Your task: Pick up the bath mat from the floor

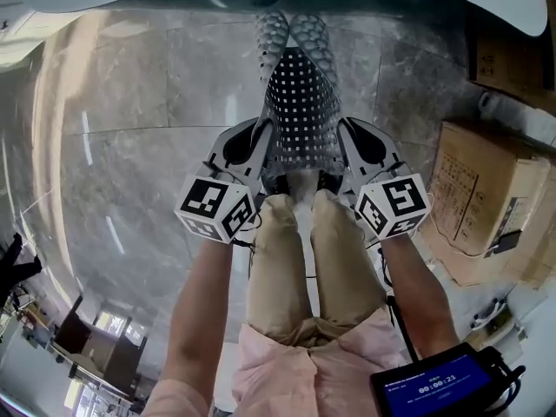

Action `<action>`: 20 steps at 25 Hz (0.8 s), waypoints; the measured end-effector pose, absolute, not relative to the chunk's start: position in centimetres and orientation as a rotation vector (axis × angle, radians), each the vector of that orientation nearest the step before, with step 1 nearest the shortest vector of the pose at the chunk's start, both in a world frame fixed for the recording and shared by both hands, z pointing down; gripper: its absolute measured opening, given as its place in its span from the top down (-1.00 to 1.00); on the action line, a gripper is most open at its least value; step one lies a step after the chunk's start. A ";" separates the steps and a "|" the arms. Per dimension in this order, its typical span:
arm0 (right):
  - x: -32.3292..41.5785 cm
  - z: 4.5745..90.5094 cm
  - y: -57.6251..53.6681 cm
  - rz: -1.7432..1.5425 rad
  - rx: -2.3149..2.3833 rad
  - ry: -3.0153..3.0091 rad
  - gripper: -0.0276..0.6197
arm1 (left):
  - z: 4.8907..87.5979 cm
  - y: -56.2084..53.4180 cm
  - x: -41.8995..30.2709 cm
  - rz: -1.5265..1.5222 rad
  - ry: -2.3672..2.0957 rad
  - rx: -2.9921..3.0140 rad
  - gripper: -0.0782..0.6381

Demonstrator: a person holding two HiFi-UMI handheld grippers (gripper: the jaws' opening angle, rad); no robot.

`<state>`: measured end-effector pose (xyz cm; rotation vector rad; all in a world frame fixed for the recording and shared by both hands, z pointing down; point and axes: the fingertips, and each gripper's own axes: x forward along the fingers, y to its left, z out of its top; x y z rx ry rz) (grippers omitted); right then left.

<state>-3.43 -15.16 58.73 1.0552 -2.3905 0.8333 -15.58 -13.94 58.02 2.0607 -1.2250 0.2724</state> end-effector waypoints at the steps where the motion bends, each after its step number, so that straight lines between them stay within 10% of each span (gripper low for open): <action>1: -3.6 57.6 -15.1 0.833 1.051 -2.395 0.83 | 56.8 -13.9 -15.5 0.270 -1.224 2.065 0.68; 20: -2.3 39.4 -14.4 0.786 1.067 -2.472 0.83 | 38.9 -13.1 -12.7 0.211 -1.248 2.119 0.68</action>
